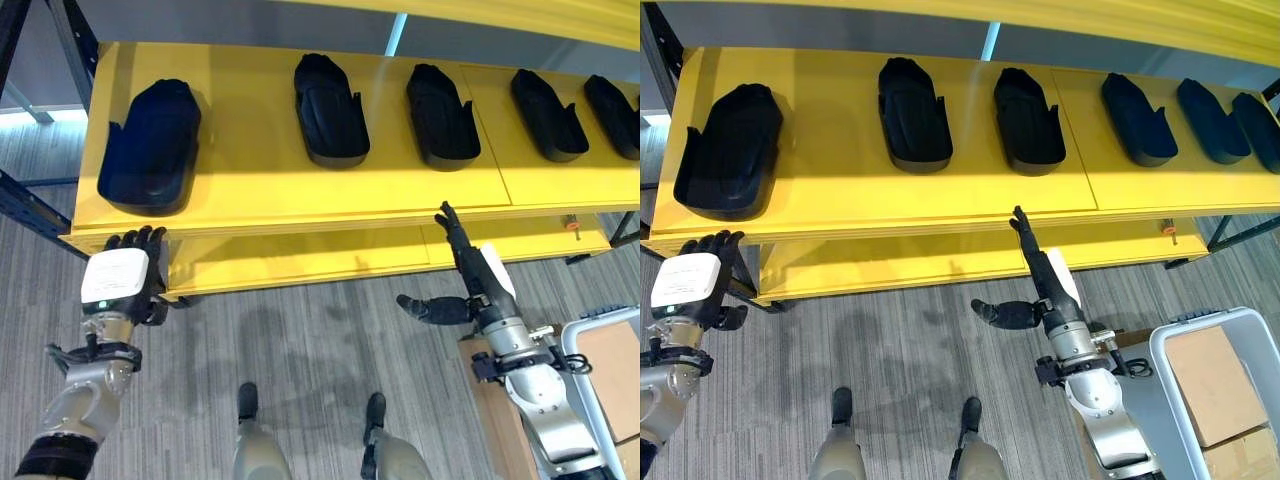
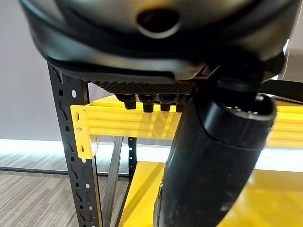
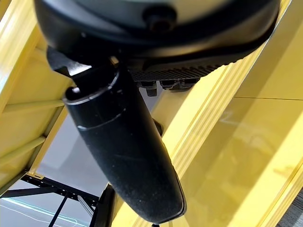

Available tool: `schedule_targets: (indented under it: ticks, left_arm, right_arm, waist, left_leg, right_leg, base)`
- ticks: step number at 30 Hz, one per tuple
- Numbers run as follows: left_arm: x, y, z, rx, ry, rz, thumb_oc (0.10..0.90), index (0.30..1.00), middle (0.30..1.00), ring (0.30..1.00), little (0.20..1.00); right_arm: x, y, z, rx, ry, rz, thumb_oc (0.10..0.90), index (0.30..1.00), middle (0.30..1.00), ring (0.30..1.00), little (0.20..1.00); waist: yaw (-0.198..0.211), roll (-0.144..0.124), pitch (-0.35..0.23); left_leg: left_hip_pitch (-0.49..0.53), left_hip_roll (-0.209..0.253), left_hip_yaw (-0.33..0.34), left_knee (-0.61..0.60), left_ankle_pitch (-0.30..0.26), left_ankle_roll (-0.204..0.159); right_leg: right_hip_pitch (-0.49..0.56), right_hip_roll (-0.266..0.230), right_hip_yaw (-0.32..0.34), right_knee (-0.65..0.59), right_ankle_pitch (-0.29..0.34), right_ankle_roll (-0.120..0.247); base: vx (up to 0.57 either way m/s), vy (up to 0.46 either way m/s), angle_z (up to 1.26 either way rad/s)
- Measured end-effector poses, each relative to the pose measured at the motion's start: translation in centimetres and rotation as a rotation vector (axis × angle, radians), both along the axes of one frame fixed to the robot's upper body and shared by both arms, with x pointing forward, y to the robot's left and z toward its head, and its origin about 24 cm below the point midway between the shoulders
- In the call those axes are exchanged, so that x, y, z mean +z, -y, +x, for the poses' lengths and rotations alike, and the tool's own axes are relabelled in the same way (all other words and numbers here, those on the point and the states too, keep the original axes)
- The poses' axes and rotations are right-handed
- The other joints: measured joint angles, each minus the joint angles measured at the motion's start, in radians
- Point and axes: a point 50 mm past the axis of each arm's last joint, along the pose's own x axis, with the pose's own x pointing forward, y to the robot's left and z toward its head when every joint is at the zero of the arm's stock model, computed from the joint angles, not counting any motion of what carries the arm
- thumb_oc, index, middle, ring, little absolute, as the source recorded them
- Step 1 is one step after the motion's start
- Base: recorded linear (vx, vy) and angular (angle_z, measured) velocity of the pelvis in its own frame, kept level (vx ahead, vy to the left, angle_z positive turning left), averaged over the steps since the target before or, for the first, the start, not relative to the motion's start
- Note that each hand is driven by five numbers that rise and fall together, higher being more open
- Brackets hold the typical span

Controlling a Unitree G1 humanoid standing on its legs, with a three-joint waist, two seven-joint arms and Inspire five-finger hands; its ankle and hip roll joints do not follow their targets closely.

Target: Move parts from the plastic box to the shelf.

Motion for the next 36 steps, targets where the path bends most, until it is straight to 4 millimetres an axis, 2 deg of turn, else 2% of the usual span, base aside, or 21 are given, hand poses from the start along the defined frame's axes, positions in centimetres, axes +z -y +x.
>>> schedule_targets:
  ticks: [17, 20, 27, 36]
  left_arm:
    - [3.0, -0.4, 1.4, 0.0, 0.094, 0.05, 0.9, 1.0, 1.0, 1.0, 1.0]
    - [3.0, -0.3, 1.4, -0.001, 0.095, 0.05, 0.9, 1.0, 1.0, 1.0, 1.0]
    - [2.7, 0.0, 3.0, -0.006, 0.065, 0.074, 0.9, 1.0, 1.0, 1.0, 1.0]
    - [3.3, 0.5, 4.0, -0.025, 0.083, 0.082, 0.9, 1.0, 1.0, 1.0, 1.0]
  right_arm:
    - [0.4, 0.0, 0.2, -0.004, 0.018, 0.002, 0.9, 1.0, 1.0, 1.0, 1.0]
    - [0.4, 0.0, 0.2, -0.004, 0.018, 0.002, 0.9, 1.0, 1.0, 1.0, 1.0]
    - [0.4, 0.1, 0.3, -0.02, 0.025, 0.002, 0.9, 1.0, 1.0, 1.0, 1.0]
    - [0.4, 0.2, 0.2, -0.023, 0.026, 0.001, 0.9, 1.0, 1.0, 1.0, 1.0]
  waist:
    - [-0.003, -0.002, 0.032]
    - [-0.015, -0.002, 0.032]
    - [-0.029, -0.001, 0.033]
    - [-0.053, -0.003, 0.034]
  left_leg:
    - [-0.036, 0.0, -0.002, 0.032, -0.008, 0.001]
    - [-0.041, 0.0, -0.002, 0.036, -0.01, 0.0]
    - [-0.071, -0.004, 0.0, 0.07, -0.021, 0.004]
    - [-0.111, -0.013, 0.003, 0.105, -0.029, 0.009]
  right_leg:
    - [-0.021, -0.001, 0.003, 0.0, 0.006, -0.001]
    - [-0.024, -0.001, 0.004, 0.0, 0.006, -0.001]
    - [-0.044, -0.006, 0.013, 0.001, 0.017, -0.001]
    - [-0.083, -0.017, 0.027, 0.021, 0.023, 0.0]
  base:
    - [0.0, 0.0, 0.0]
    - [0.0, 0.0, 0.0]
    - [0.0, 0.006, -0.02]
    - [0.0, 0.002, -0.01]
